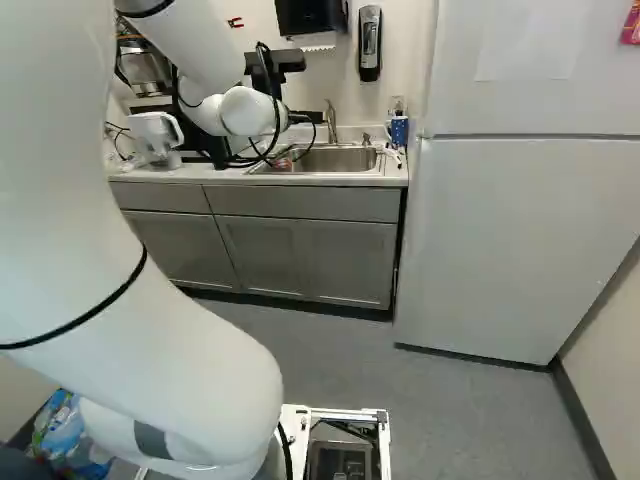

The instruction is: Rinse the cup and place it in the tray

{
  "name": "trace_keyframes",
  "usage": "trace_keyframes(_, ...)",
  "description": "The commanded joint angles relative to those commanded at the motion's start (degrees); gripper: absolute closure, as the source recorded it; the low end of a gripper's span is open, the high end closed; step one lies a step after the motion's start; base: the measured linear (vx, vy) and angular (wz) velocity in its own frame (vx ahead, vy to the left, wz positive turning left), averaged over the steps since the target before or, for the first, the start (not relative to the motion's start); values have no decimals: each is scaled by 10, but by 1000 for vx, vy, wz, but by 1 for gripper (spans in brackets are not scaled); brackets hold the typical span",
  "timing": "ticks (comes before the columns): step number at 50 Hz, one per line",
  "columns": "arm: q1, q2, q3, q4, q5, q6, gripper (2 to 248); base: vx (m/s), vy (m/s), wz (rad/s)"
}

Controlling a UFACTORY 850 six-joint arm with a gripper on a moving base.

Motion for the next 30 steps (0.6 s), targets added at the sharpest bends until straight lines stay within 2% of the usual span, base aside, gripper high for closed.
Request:
trace_keyframes(16, 0, -4, -23, 0, -26, 0, 3, 0, 0, 0)
trace_keyframes(30, 0, -5, -40, 0, -26, 0, 3, 0, 0, 0)
